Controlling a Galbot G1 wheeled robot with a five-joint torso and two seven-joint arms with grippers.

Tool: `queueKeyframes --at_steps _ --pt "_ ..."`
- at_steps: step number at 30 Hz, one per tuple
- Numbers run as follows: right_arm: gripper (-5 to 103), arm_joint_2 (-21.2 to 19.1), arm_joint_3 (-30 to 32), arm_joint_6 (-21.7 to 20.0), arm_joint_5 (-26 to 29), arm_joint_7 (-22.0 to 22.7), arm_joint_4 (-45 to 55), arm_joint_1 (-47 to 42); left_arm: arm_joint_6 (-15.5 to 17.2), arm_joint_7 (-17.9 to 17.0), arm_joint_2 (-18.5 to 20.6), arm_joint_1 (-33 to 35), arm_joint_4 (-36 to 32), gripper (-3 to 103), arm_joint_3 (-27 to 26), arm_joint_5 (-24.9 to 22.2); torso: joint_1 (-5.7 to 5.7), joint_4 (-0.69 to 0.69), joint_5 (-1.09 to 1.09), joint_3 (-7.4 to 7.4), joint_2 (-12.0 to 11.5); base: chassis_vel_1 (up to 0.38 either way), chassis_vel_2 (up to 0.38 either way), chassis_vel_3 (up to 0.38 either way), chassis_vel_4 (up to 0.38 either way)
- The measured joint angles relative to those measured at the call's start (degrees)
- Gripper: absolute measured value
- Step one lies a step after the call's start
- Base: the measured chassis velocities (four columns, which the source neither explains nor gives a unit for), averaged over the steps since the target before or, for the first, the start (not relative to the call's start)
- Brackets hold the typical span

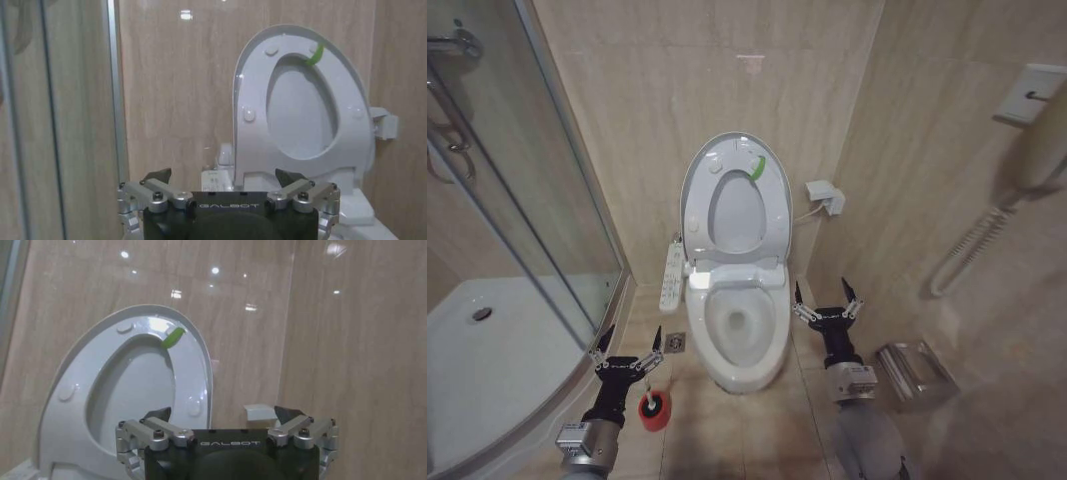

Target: Open the toilet lid, clean the toilet bowl with a toilet brush, close the toilet lid, and flush.

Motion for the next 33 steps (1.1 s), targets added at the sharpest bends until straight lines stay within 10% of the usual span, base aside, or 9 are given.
queueKeyframes --at_steps 33 --pt "100 0.0 0.0 0.0 0.0 0.0 0.0 0.0 0.0 0.0 0.0 0.0 0.0 100 0.0 0.0 0.01 0.0 0.01 0.0 0.0 0.051 -0.05 -0.053 0.053"
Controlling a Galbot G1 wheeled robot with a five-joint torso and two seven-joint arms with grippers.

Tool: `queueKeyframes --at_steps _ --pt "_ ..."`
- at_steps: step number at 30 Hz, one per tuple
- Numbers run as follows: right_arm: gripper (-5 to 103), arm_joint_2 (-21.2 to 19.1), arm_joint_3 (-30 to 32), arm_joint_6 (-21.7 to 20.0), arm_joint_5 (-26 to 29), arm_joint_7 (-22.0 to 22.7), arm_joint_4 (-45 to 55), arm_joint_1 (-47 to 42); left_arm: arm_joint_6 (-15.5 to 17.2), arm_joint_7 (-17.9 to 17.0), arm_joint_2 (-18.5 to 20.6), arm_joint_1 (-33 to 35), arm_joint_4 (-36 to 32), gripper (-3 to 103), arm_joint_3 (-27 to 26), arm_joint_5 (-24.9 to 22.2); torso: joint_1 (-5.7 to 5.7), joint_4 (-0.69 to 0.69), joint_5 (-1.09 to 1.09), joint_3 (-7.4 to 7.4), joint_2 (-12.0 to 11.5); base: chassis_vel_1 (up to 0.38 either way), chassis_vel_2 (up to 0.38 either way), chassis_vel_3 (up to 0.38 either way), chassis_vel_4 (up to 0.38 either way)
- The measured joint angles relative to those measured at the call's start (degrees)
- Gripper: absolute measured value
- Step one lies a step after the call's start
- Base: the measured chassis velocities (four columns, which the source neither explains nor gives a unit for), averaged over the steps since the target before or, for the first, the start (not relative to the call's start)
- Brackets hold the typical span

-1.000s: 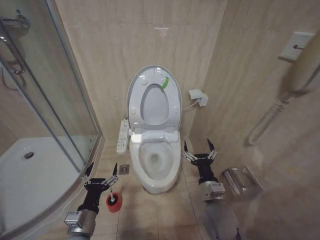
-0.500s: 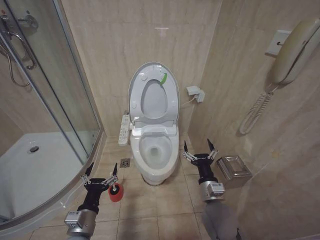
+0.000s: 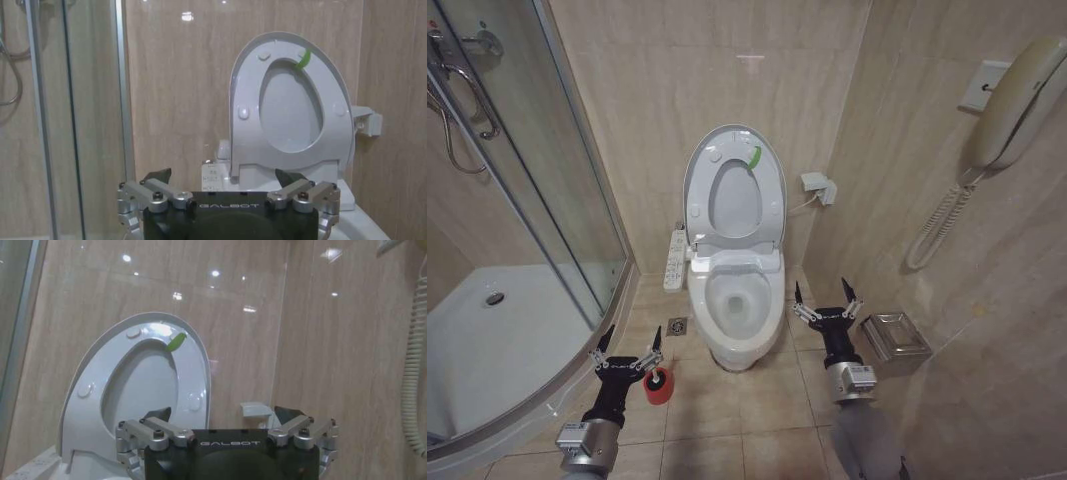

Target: Open the toilet lid, clean the toilet bowl with a toilet brush, close the toilet lid, and flush.

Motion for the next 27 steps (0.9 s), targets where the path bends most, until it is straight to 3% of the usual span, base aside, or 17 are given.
queueKeyframes --at_steps 7,27 --pt "100 0.3 0.0 -0.6 0.7 -0.4 -2.5 1.8 0.0 0.0 0.0 0.0 0.0 100 0.0 0.0 -0.01 -0.01 -0.01 -0.01 0.0 0.0 0.0 0.0 0.0" --pt "100 5.1 0.0 -10.2 12.3 -7.0 -33.1 24.0 0.0 0.0 0.0 0.0 0.0 100 0.0 0.0 0.0 0.0 0.0 0.0 0.0 0.0 0.0 0.0 0.0"
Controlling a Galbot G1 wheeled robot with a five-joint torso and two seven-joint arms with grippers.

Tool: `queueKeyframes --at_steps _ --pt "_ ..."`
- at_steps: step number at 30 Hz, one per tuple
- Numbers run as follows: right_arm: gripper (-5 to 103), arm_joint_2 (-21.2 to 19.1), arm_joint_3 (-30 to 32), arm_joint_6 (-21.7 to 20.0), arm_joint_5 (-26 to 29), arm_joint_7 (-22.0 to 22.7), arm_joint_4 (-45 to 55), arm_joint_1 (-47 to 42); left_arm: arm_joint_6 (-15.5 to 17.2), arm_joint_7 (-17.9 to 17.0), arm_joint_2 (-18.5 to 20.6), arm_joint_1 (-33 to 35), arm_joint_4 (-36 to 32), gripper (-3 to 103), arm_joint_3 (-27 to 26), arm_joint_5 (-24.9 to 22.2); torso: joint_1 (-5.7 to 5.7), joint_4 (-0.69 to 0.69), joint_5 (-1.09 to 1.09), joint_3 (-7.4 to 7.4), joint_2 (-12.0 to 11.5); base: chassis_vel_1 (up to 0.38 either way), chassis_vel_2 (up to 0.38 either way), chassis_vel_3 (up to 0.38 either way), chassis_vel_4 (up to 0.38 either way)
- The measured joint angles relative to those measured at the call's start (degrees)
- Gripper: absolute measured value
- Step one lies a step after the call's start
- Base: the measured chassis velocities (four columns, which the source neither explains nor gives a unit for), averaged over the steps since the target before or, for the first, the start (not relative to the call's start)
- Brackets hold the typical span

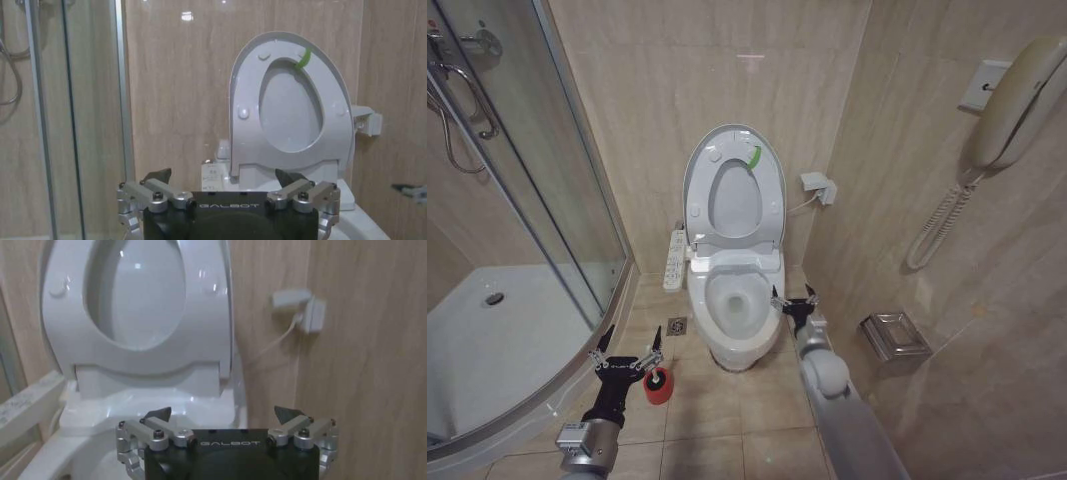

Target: Open the toilet lid, clean the toilet bowl with a toilet brush, close the toilet lid, and flush.

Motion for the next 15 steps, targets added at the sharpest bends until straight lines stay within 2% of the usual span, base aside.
queueKeyframes --at_steps 4,11,14,15 --pt "100 0.8 0.0 -1.6 1.9 -1.1 -5.0 3.7 0.0 0.0 0.0 0.0 0.0 100 0.0 0.0 0.01 0.03 0.0 0.0 0.0 0.0 0.0 0.0 0.0" --pt "100 0.9 0.0 -1.8 2.1 -1.2 -5.6 4.1 0.0 0.0 0.0 0.0 0.0 100 0.0 0.0 0.0 -0.01 -0.01 0.0 0.0 0.0 0.0 0.0 0.0" --pt "100 0.9 0.0 -1.1 2.1 -0.5 -6.0 4.5 0.0 0.0 0.0 0.0 0.0 100 0.0 0.0 0.0 0.0 0.0 0.0 0.0 0.0 0.0 0.0 0.0" --pt "100 0.9 0.0 0.3 2.1 0.8 -6.0 4.7 0.0 0.0 0.0 0.0 0.0 100 0.0 0.0 0.0 -0.01 0.0 0.0 0.0 0.0 0.0 0.0 0.0"
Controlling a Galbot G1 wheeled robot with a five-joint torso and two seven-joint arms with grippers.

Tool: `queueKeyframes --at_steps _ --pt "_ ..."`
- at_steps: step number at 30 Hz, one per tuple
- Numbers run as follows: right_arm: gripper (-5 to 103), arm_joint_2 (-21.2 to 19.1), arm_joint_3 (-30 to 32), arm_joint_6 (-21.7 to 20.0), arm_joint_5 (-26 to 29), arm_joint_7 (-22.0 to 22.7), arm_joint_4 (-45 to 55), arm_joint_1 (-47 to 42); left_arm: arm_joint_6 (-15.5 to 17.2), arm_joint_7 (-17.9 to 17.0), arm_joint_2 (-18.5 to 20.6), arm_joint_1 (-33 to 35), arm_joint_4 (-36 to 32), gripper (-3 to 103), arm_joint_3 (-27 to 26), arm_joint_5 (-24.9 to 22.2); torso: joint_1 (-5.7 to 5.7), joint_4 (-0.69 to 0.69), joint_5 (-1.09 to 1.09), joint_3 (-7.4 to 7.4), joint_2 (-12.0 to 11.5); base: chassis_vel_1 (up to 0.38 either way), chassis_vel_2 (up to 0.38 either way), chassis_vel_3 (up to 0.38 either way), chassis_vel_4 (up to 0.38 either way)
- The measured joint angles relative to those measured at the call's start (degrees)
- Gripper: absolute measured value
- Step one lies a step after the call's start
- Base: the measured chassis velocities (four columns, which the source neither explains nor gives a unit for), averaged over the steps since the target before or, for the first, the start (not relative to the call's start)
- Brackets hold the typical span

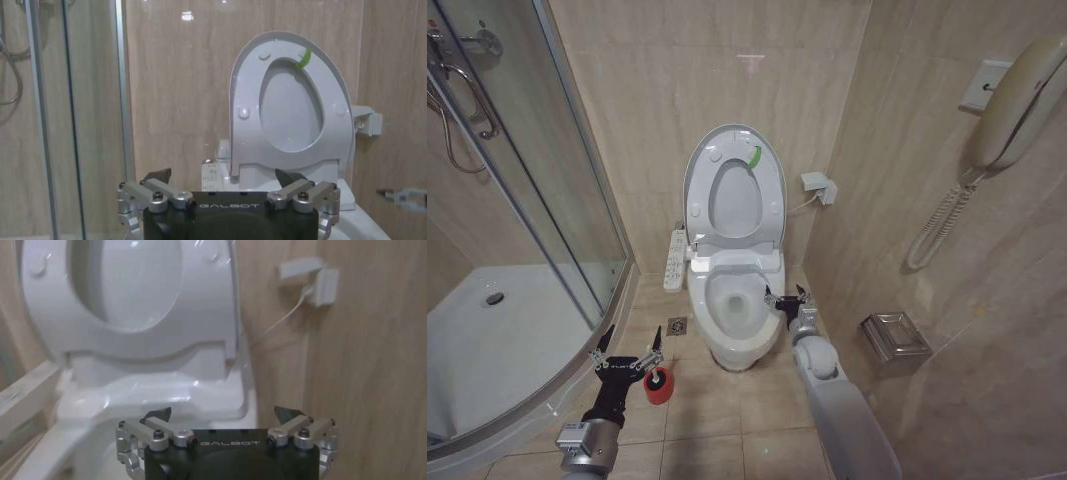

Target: Open the toilet lid, clean the toilet bowl with a toilet brush, close the toilet lid, and flush.

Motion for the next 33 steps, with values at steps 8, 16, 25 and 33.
queueKeyframes --at_steps 8,16,25,33 --pt "100 0.3 -0.4 13.3 -2.3 13.4 0.5 2.9 0.0 0.0 0.0 0.0 0.0 100 0.0 0.0 -0.01 -0.05 -0.02 -0.01 0.0 0.0 0.0 0.0 0.0" --pt "100 1.4 -2.4 11.0 -2.3 14.2 -0.9 5.4 0.0 0.0 0.0 0.0 0.0 100 0.0 0.0 0.0 0.02 0.0 0.0 0.0 0.0 0.0 0.0 0.0" --pt "100 0.7 -1.6 7.6 -3.6 12.1 1.1 6.1 0.0 0.0 0.0 0.0 0.0 100 0.0 0.0 0.0 0.0 0.0 0.0 0.0 0.0 0.0 0.0 0.0" --pt "100 -1.9 -2.4 9.9 -6.7 6.5 0.5 9.2 0.0 0.0 0.0 0.0 0.0 100 0.0 0.0 0.0 0.01 0.0 -0.01 0.0 0.0 0.0 0.0 0.0"
